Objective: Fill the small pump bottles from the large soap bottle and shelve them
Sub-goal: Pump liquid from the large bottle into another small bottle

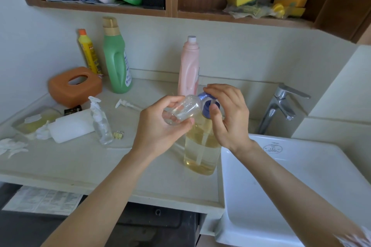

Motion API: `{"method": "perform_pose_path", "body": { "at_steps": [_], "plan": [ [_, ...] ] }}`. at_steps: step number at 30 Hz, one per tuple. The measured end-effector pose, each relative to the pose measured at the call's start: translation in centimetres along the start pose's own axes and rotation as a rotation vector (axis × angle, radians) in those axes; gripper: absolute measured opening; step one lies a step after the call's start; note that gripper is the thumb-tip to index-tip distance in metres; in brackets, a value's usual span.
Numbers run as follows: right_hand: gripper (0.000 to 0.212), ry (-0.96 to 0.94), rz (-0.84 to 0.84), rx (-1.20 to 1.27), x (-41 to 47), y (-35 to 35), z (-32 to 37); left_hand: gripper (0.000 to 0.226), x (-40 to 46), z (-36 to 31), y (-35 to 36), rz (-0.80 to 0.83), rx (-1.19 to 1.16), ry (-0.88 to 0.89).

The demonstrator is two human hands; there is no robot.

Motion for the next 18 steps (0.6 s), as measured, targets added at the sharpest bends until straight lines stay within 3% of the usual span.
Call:
{"method": "perform_pose_path", "body": {
  "at_steps": [9,18],
  "plan": [
    [0.046,-0.039,-0.063,0.068,-1.8,0.8,-0.1,0.044,0.0,-0.1,0.3,0.008,0.006,0.001],
    [0.038,-0.005,-0.085,0.020,-2.7,1.0,-0.4,0.043,-0.3,1.3,0.3,0.040,0.047,-0.053]
  ]
}}
Point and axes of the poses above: each hand's wrist, its own x-axis towards the middle knuckle, its own y-axis out of the palm, z = x × y, the point moved 3 cm from there along x, towards the middle knuckle, and after that the axes turned 14 degrees about -z, right-handed, at the moved point
